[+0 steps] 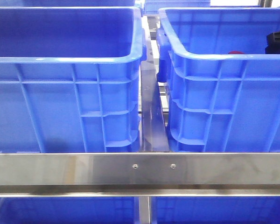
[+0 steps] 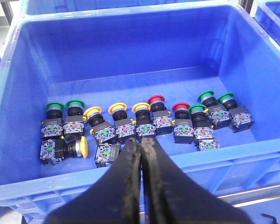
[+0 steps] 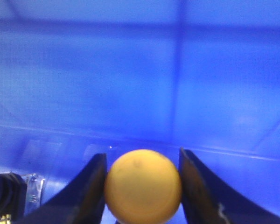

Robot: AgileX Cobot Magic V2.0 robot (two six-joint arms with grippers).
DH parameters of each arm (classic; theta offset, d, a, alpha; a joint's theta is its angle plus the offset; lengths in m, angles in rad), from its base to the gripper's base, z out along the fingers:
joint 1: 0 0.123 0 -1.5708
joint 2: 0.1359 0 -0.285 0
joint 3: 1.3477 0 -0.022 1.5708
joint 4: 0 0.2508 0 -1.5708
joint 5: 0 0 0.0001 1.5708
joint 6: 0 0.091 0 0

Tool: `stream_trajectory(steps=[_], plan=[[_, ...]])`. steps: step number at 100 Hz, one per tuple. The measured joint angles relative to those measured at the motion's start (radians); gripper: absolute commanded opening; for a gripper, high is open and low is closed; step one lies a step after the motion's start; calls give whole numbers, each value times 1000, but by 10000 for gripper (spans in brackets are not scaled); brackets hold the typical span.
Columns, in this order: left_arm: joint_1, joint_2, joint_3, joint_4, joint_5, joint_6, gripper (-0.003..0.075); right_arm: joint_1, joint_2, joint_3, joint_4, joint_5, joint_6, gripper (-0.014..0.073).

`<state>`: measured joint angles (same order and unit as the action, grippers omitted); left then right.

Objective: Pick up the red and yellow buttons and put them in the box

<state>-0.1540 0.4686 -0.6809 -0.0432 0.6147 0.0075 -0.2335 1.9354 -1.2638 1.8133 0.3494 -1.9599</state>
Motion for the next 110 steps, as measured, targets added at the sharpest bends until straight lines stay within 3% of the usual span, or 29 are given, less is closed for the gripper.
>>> stream_trajectory(steps=[12,22,53,110], plan=[[0,0,0,0,0,0,-19,-2,2,0,0,16,-1,435],[0,0,0,0,0,0,-19,-2,6,0,0,22,-2,515],[0,0,0,0,0,0,-19,-2,-83,4,0,-3,9,520],[0,0,0,0,0,0,-19,137,-577,233,2,-244,38,518]])
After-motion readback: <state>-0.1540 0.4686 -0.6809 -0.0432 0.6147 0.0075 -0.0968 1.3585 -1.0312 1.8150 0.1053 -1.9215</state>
